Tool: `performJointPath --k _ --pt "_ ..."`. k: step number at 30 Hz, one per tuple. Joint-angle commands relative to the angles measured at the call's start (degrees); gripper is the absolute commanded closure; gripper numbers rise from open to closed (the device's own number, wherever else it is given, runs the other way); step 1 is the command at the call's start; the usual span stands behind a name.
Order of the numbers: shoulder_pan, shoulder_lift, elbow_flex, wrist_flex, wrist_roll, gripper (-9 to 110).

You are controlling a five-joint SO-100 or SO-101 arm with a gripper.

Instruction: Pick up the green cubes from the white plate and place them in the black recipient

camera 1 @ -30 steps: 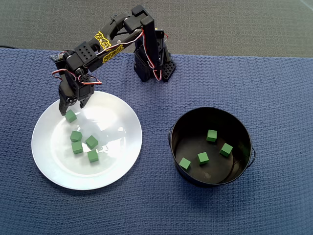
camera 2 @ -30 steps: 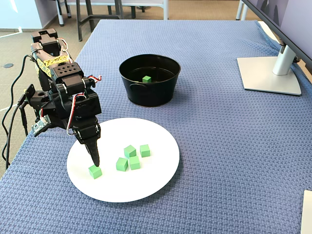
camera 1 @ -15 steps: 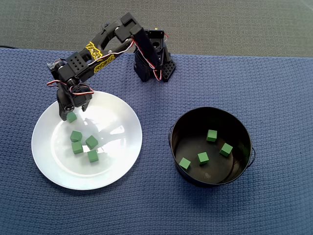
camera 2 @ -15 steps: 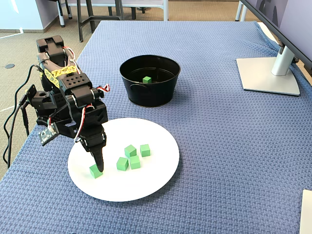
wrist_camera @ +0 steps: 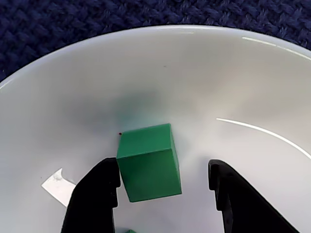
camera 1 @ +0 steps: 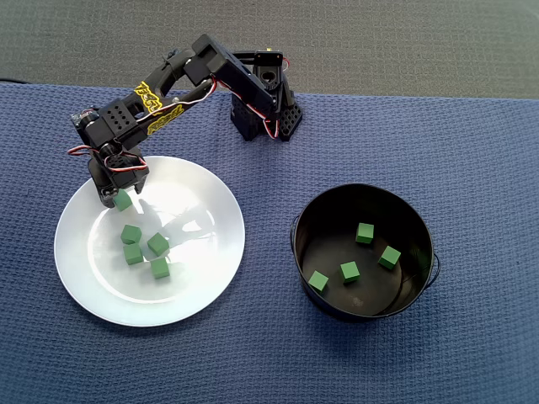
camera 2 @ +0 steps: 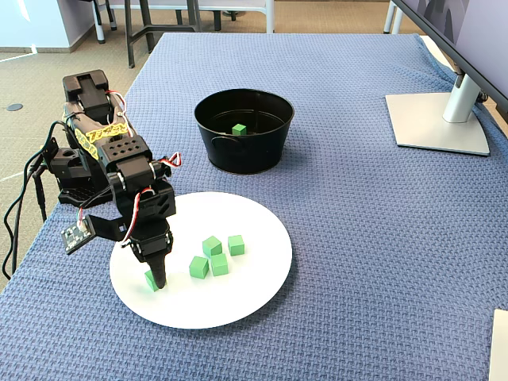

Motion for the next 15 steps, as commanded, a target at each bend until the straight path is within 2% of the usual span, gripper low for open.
performJointPath --k 1,4,10,15 --pt "0.3 0.9 -2.9 -0.6 -1.1 92" --pt "0.3 0.9 -2.4 -1.4 -2.0 101" --pt "-0.3 7.1 1.7 -2.2 -1.1 102" --pt "-6.7 25.0 13.4 -3.2 -1.1 102"
